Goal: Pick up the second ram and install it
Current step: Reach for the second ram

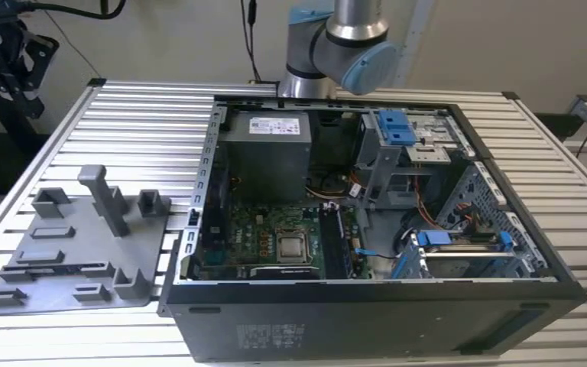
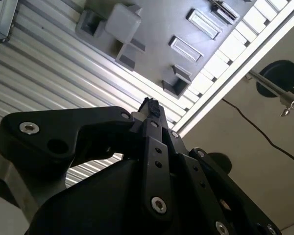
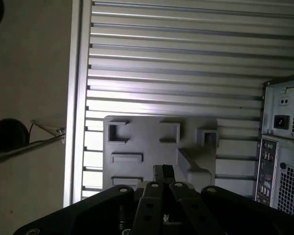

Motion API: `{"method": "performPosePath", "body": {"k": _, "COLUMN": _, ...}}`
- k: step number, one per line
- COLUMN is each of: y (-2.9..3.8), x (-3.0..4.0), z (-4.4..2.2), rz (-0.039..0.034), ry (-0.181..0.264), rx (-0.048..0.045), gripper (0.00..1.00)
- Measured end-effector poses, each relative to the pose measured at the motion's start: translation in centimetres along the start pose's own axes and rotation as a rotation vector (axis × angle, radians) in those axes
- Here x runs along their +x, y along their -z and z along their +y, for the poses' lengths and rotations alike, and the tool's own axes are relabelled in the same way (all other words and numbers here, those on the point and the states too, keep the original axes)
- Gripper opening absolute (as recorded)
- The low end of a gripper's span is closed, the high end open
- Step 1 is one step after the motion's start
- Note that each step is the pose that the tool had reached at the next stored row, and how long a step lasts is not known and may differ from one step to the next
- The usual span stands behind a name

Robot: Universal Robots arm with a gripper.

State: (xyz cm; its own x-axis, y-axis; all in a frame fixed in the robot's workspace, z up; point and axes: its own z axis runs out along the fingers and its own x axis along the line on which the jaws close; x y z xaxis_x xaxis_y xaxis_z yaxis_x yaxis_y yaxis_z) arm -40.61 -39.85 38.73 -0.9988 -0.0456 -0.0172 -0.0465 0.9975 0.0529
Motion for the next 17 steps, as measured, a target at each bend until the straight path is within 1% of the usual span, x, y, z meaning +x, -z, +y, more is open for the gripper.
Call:
{"method": "performPosePath", "body": {"k": 3, "y": 0.01, "x": 0.02, "z": -0.01, "rz": 0.0001, "ry": 0.0, "rx": 0.0001, "gripper": 0.11}}
{"method": "performPosePath", "body": {"k": 5, "y": 0.01, "x": 0.03, "z": -0.15, "rz": 0.0001, "ry": 0.0, "rx": 0.0, "gripper": 0.11}}
{"method": "performPosePath", "body": {"k": 10, "y": 0.04, "x": 0.08, "z": -0.97, "rz": 0.0, "ry": 0.0, "rx": 0.0, "gripper": 0.11}}
{"method": "performPosePath", "body": {"k": 17, "y": 0.08, "x": 0.39, "z": -2.03, "rz": 0.0001, "ry": 0.0, "rx": 0.0001, "gripper": 0.11}}
